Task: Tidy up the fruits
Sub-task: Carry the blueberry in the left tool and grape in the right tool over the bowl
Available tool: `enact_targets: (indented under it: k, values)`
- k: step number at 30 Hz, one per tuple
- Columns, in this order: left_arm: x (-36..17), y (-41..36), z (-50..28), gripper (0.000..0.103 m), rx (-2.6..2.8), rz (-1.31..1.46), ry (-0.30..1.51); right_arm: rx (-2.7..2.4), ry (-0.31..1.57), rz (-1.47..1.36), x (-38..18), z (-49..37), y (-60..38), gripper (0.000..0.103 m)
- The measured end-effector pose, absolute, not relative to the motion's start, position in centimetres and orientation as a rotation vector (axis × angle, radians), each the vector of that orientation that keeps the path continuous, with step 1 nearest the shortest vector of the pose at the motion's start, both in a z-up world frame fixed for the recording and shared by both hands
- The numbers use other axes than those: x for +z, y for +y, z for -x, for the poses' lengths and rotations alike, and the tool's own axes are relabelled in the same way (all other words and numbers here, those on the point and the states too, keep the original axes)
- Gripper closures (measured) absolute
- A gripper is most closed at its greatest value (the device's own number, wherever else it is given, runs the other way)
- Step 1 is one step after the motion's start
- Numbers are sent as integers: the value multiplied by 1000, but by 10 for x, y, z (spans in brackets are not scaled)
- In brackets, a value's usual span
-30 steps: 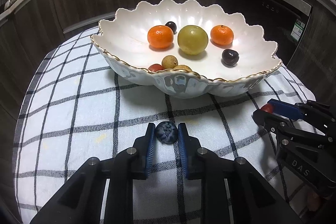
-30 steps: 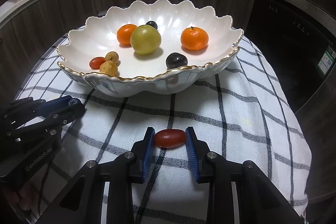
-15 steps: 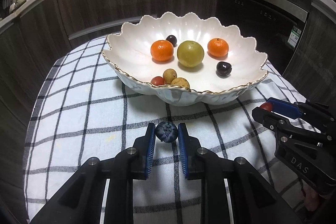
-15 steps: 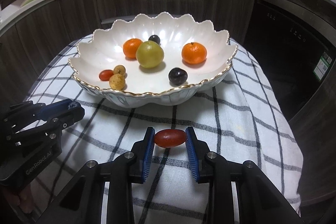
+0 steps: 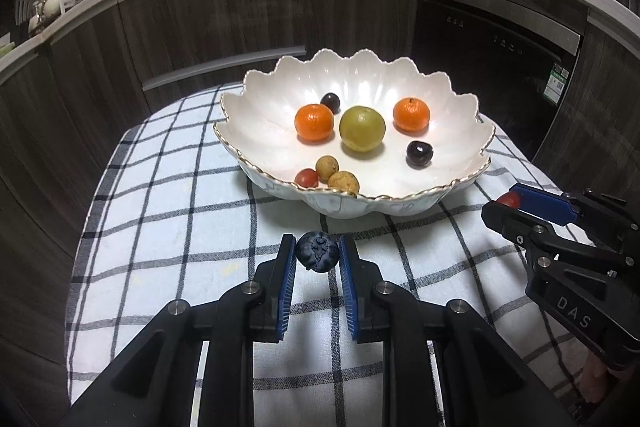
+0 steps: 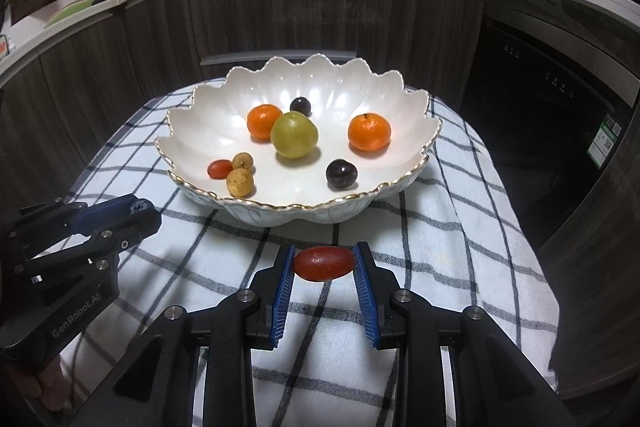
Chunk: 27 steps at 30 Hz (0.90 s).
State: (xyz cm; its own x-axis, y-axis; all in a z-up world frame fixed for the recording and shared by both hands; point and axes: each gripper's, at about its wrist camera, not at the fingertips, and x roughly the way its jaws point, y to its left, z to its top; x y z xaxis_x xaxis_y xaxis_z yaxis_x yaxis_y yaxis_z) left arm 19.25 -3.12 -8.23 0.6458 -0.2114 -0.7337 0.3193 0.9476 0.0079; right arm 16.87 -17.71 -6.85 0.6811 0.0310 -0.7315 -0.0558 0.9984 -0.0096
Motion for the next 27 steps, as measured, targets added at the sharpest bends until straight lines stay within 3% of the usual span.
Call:
enact_targets:
  k: [27]
  values:
    - [-45,-35,-220,81,-291,-126,735,46,726,8,-25,-194,-188,72]
